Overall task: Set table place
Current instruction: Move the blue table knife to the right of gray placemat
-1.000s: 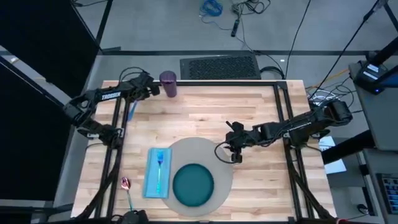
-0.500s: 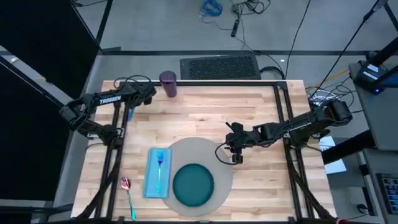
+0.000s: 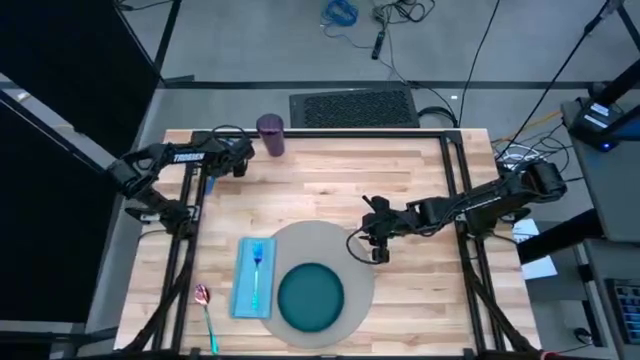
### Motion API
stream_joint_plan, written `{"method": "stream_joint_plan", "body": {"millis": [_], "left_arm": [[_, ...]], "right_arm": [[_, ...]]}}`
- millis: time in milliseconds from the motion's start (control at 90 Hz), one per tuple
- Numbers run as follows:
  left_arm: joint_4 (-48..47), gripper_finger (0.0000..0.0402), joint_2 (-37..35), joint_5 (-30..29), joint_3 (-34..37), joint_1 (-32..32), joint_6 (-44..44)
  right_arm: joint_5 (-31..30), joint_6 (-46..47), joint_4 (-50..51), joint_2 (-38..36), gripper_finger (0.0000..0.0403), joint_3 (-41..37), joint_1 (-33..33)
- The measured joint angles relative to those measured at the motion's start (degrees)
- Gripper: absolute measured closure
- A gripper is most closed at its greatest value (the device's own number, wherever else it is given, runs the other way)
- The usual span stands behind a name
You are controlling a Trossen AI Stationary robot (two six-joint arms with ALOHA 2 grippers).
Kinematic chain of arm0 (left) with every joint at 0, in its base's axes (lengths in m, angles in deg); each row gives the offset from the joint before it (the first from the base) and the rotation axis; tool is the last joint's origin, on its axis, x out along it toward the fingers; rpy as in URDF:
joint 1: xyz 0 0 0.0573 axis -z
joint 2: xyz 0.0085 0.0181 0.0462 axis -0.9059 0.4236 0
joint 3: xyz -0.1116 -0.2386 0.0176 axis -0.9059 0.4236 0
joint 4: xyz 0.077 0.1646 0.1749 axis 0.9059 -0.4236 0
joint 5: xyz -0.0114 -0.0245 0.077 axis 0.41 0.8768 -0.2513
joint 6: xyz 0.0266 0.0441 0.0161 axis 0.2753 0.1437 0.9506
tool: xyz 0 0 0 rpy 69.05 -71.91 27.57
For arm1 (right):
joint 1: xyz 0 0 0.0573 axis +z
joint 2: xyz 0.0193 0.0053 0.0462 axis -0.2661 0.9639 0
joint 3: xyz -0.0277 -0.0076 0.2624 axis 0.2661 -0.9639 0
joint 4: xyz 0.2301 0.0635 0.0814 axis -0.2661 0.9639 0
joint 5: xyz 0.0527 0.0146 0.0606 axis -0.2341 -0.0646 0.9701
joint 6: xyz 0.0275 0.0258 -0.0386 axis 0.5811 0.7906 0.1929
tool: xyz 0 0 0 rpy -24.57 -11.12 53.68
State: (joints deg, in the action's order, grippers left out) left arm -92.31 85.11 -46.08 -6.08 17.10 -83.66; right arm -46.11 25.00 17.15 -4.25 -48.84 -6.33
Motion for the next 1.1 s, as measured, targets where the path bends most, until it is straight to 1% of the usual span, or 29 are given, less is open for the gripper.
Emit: {"method": "stream_joint_plan", "body": {"millis": [144, 300, 389, 533, 689, 900, 1033, 1100], "left_arm": [[0.51, 0.0401, 3.35, -0.2, 0.0, -1.02, 0.6], [3.69, 0.0401, 6.68, 0.43, -0.02, -0.87, 2.13], [4.79, 0.0401, 8.5, 0.45, -0.15, -0.87, 4.55], [4.61, 0.0401, 9.95, 0.21, -0.2, 0.81, 4.8], [3.4, 0.0401, 9.71, 0.73, -0.15, 5.58, 4.57], [1.38, 0.0401, 9.69, 2.88, -0.2, 14.97, 3.25], [-3.55, 0.0401, 9.3, 6.17, -2.91, 20.76, -1.22], [-5.92, 0.0401, 8.32, 10.1, -5.06, 23.58, -2.17]], "right_arm": [[0.05, -0.16, 0.01, 0.0, 0.0307, 0.0, 0.0], [0.13, -0.48, 0.02, 0.0, 0.0307, 0.0, 0.0], [1.23, -0.59, 0.0, 0.0, 0.0307, 0.0, 0.0], [1.54, -0.59, 0.02, 0.0, 0.0307, 0.0, 0.0], [1.55, -0.61, 0.02, 0.0, 0.0307, 0.0, 0.0], [1.55, -0.61, 0.04, 0.0, 0.0307, 0.0, 0.0], [1.53, -0.59, 0.03, 0.0, 0.0307, 0.0, 0.0], [1.53, -0.59, 0.02, 0.0, 0.0307, 0.0, 0.0]]}}
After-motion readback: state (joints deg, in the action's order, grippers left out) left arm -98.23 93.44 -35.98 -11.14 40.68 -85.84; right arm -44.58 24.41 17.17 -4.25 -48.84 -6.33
